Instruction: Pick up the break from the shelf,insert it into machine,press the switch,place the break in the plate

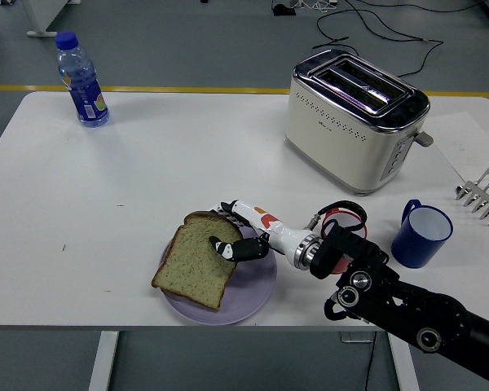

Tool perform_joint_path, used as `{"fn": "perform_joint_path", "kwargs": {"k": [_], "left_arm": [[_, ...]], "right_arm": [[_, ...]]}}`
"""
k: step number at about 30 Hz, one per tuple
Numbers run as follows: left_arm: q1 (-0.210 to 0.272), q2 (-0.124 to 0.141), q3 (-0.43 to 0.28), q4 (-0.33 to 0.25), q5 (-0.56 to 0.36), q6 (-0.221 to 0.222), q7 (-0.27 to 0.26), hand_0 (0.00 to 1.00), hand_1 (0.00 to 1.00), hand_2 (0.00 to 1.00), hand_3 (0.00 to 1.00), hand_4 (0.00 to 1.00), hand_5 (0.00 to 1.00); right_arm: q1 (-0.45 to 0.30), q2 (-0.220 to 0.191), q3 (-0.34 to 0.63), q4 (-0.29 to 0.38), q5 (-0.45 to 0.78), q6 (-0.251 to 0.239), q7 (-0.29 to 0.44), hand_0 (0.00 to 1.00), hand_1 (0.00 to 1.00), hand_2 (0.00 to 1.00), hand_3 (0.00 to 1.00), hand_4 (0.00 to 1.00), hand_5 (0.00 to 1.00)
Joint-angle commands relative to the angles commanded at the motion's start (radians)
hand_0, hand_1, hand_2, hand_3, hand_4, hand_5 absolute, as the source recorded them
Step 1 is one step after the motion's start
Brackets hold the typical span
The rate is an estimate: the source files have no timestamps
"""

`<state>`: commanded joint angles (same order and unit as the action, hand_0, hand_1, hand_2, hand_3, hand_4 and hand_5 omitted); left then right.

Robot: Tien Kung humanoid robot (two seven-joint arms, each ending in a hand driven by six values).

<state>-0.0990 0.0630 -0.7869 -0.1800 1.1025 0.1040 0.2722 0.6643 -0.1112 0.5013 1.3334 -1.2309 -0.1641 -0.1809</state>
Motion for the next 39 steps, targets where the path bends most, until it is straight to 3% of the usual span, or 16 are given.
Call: {"fn": "perform_joint_path", "kwargs": {"k": [10,11,18,26,28,29,34,35,39], "left_arm": [[-0.003,0.001,0.014,0.0,-0.019,0.002,-0.003,0.657,0.591,0.591,0.599,0.326,0.938],[-0.004,0.001,0.014,0.0,-0.019,0.002,-0.003,0.657,0.592,0.591,0.6,0.329,0.942],[-0.005,0.001,0.015,0.0,-0.024,0.003,-0.004,0.656,0.592,0.591,0.6,0.328,0.939],[-0.006,0.002,0.011,0.0,-0.024,0.004,-0.005,0.656,0.592,0.592,0.599,0.327,0.94],[-0.006,0.003,0.011,0.0,-0.023,0.003,-0.005,0.656,0.592,0.592,0.599,0.327,0.94],[-0.006,0.003,0.009,0.0,-0.022,0.003,-0.005,0.656,0.593,0.591,0.6,0.327,0.941],[-0.009,0.005,0.008,0.0,-0.021,0.002,-0.005,0.656,0.593,0.591,0.6,0.327,0.941],[-0.009,0.005,0.007,0.0,-0.021,0.002,-0.005,0.656,0.592,0.591,0.599,0.327,0.941],[-0.009,0.006,0.005,0.0,-0.019,0.001,-0.004,0.656,0.592,0.591,0.599,0.327,0.941]], "right_arm": [[0.005,-0.009,0.032,0.009,-0.041,-0.011,-0.007,0.828,0.781,0.807,0.813,0.626,0.008],[0.005,-0.01,0.034,0.009,-0.044,-0.012,-0.007,0.889,0.827,0.858,0.85,0.649,0.009],[0.008,-0.017,0.055,0.019,-0.059,-0.017,-0.003,0.911,0.848,0.889,0.865,0.659,0.014],[0.001,-0.059,0.114,0.137,-0.05,-0.038,0.053,0.918,0.853,0.886,0.866,0.662,0.024],[0.001,-0.079,0.149,0.187,-0.003,-0.032,0.109,0.918,0.853,0.886,0.866,0.662,0.024],[0.002,-0.092,0.171,0.213,0.027,-0.023,0.14,0.876,0.8,0.838,0.845,0.649,0.058],[0.005,-0.149,0.281,0.334,0.221,0.035,0.282,0.876,0.8,0.838,0.845,0.649,0.058],[0.005,-0.154,0.297,0.345,0.26,0.044,0.294,0.788,0.725,0.743,0.727,0.593,0.124],[0.002,-0.193,0.39,0.394,0.429,0.082,0.344,0.788,0.725,0.743,0.727,0.593,0.124]]}}
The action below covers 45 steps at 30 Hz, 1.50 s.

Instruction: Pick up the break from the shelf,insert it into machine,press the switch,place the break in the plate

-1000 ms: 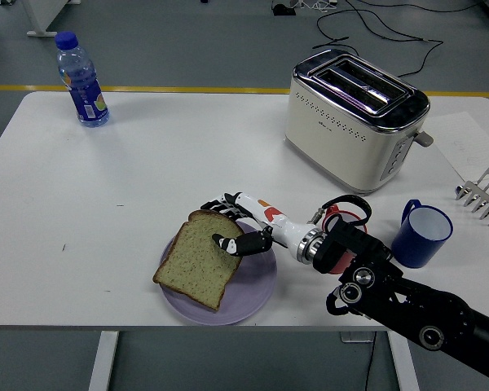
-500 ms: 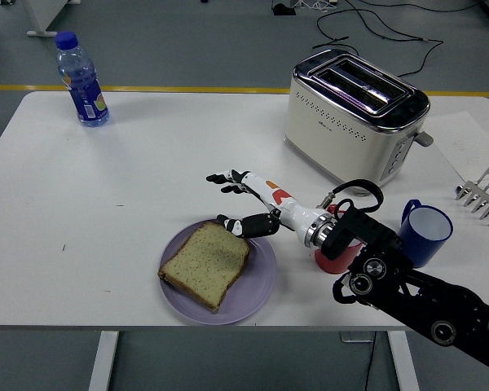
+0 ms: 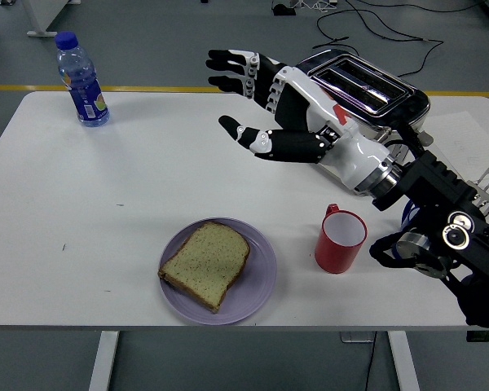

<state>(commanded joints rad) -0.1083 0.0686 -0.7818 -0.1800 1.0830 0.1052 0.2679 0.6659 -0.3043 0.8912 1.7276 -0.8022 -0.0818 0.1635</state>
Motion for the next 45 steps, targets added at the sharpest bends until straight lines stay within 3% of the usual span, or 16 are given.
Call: {"fn": "perform_joint_path", "kwargs": {"k": [1,2,6,12,19,25,32,45], "left_arm": [[0.0,0.0,-0.001,0.0,0.001,0.0,0.0,0.656,0.592,0.591,0.599,0.327,0.941],[0.0,0.0,-0.001,0.0,0.001,0.0,0.0,0.656,0.592,0.591,0.599,0.327,0.94],[0.001,0.0,-0.003,0.0,0.004,-0.001,0.001,0.656,0.592,0.591,0.599,0.327,0.94],[0.003,0.0,-0.012,0.0,0.014,-0.002,0.002,0.656,0.592,0.591,0.599,0.328,0.942],[0.005,-0.001,-0.02,0.0,0.027,-0.002,0.003,0.656,0.592,0.59,0.599,0.326,0.94],[0.01,-0.003,-0.033,0.0,0.043,-0.003,0.005,0.656,0.592,0.591,0.598,0.327,0.942],[0.017,-0.004,-0.046,0.0,0.062,-0.006,0.007,0.656,0.592,0.592,0.599,0.327,0.941],[0.027,-0.007,-0.058,0.0,0.082,-0.008,0.008,0.655,0.593,0.591,0.599,0.328,0.943]], "right_arm": [[-0.005,-0.01,0.032,0.008,0.052,0.004,0.017,0.788,0.725,0.743,0.727,0.593,0.124],[-0.007,-0.014,0.051,0.01,0.085,0.006,0.024,0.775,0.722,0.732,0.712,0.55,0.216],[-0.027,-0.034,0.161,-0.003,0.253,-0.011,0.082,0.775,0.722,0.732,0.712,0.55,0.216],[-0.063,-0.06,0.292,-0.077,0.504,-0.045,0.142,0.783,0.725,0.741,0.715,0.544,0.23],[-0.116,-0.089,0.405,-0.189,0.673,-0.105,0.11,0.809,0.741,0.76,0.726,0.536,0.247],[-0.175,-0.109,0.496,-0.322,0.684,-0.127,0.087,0.823,0.751,0.767,0.731,0.524,0.269],[-0.223,-0.121,0.566,-0.433,0.66,-0.144,0.058,0.817,0.749,0.761,0.712,0.508,0.281],[-0.309,-0.136,0.643,-0.542,0.632,-0.108,0.016,0.8,0.737,0.746,0.708,0.498,0.287]]}}
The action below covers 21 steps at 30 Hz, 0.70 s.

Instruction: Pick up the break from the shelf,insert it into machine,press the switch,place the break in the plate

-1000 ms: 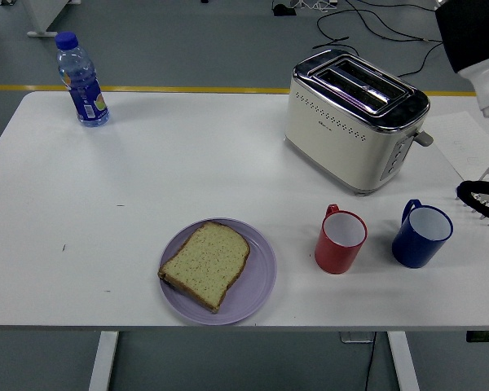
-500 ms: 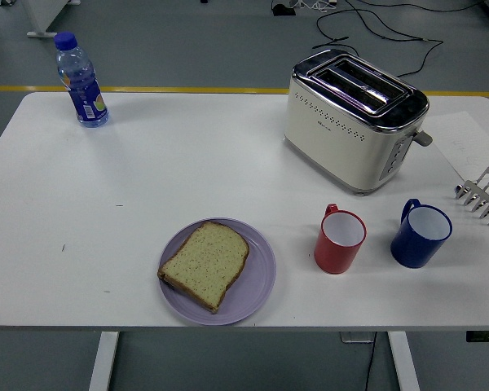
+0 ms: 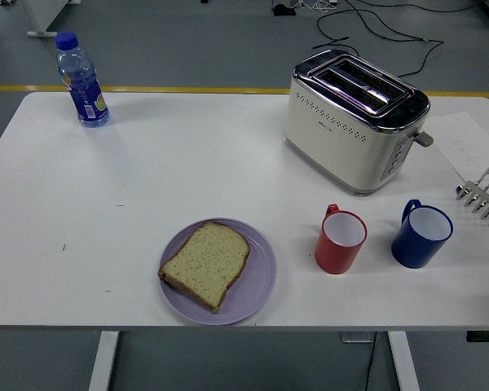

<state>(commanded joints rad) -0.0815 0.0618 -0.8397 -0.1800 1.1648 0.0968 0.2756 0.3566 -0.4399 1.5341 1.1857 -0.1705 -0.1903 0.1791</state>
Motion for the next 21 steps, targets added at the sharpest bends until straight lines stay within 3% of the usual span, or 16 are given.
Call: {"fn": "perform_joint_path", "kwargs": {"k": [10,21], "left_arm": [[-0.004,-0.001,-0.006,0.0,0.002,0.0,0.0,0.655,0.592,0.593,0.599,0.327,0.942],[-0.008,0.0,-0.012,0.0,0.011,-0.001,-0.001,0.655,0.593,0.594,0.599,0.326,0.942]], "right_arm": [[-0.047,-0.014,0.074,-0.038,-0.026,0.016,-0.105,0.789,0.727,0.734,0.691,0.491,0.29],[-0.064,-0.018,0.096,-0.049,-0.013,0.014,-0.118,0.774,0.716,0.725,0.671,0.485,0.291]]}}
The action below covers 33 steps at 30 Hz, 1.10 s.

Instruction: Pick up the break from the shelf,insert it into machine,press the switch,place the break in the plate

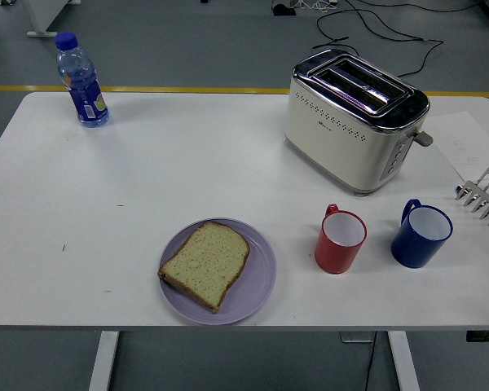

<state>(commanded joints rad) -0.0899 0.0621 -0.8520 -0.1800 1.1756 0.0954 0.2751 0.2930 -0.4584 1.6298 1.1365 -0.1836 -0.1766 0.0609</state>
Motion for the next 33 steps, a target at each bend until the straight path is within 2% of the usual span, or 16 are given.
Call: {"fn": "perform_joint_path", "kwargs": {"k": [33], "left_arm": [[-0.009,0.0,-0.007,0.0,-0.002,0.002,-0.001,0.654,0.59,0.594,0.598,0.324,0.942]], "right_arm": [[-0.008,0.007,0.008,-0.02,0.031,-0.048,-0.001,0.749,0.698,0.704,0.642,0.464,0.294]]}}
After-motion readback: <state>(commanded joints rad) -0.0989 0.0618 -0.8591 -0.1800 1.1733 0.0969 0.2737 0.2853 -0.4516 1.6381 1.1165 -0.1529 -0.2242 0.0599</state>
